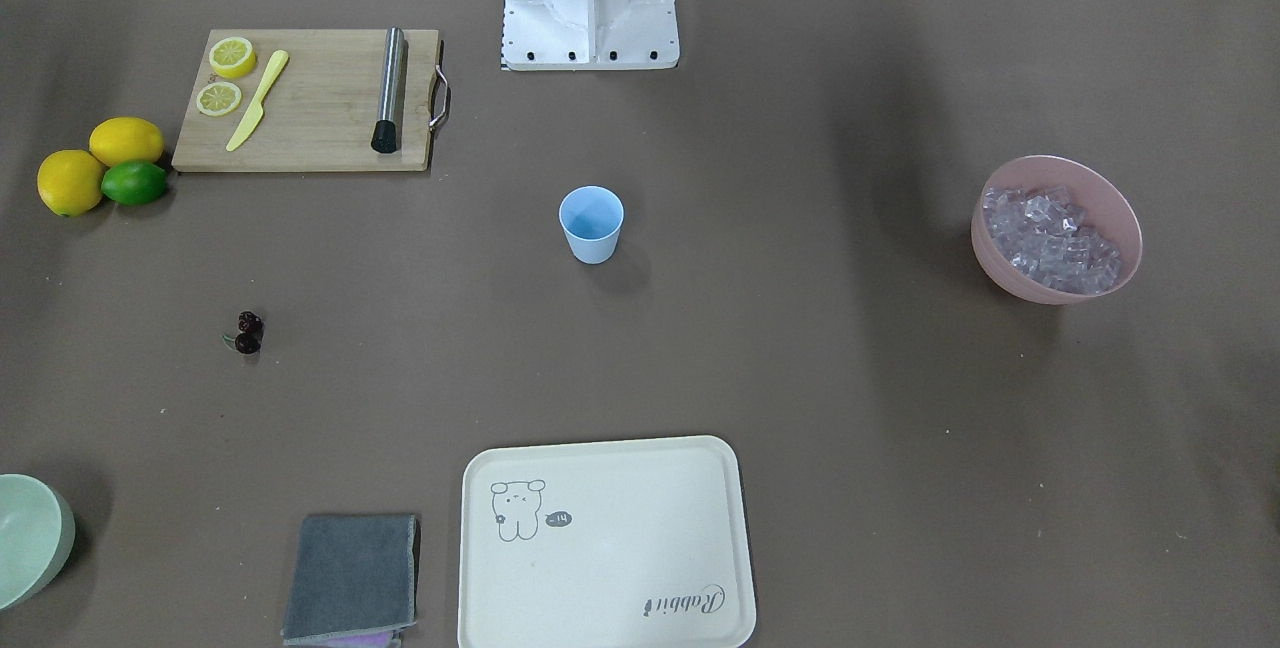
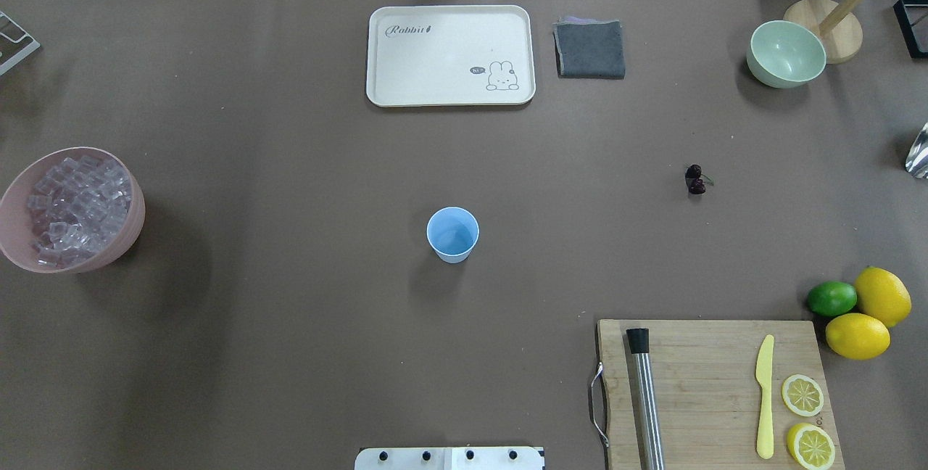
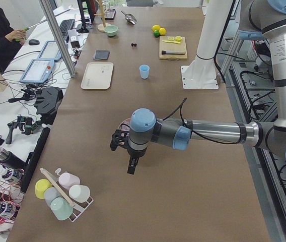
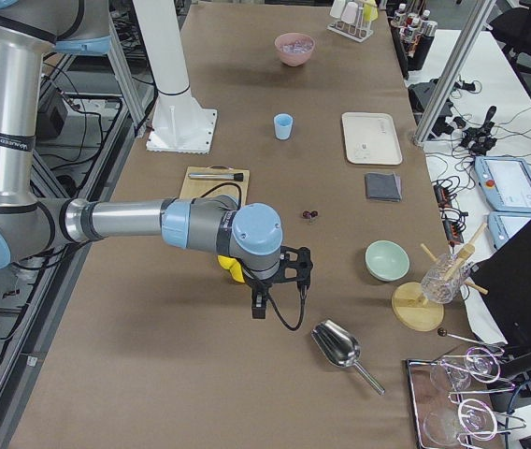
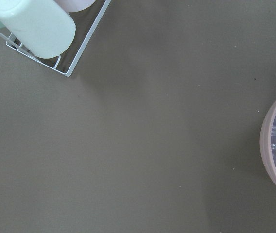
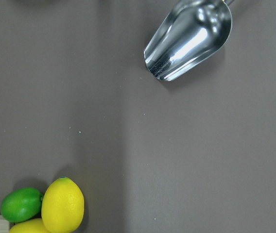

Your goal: Put ice and cherries in cup

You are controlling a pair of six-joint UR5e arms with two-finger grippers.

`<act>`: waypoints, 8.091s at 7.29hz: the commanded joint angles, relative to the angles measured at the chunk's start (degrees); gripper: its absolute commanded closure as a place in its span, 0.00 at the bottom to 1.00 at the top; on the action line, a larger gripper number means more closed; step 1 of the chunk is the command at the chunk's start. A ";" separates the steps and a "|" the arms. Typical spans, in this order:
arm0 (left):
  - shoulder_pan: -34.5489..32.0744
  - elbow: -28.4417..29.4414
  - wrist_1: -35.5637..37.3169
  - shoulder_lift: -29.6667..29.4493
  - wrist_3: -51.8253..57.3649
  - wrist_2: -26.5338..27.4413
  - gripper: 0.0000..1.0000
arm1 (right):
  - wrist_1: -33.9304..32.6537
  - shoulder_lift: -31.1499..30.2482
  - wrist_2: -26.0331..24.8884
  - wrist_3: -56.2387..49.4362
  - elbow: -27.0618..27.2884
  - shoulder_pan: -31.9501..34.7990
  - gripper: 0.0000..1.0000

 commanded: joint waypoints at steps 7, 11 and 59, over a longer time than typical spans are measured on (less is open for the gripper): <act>-1.79 0.09 0.39 -0.07 0.02 0.28 0.02 | 0.04 0.08 0.11 0.03 -0.61 -0.01 0.00; -1.71 0.44 0.40 -0.07 0.02 0.46 0.02 | 0.04 0.17 0.64 0.03 -0.52 -0.01 0.00; 33.01 7.56 -21.84 -14.48 -13.78 10.48 0.19 | 2.95 0.34 2.40 3.11 0.00 0.08 0.00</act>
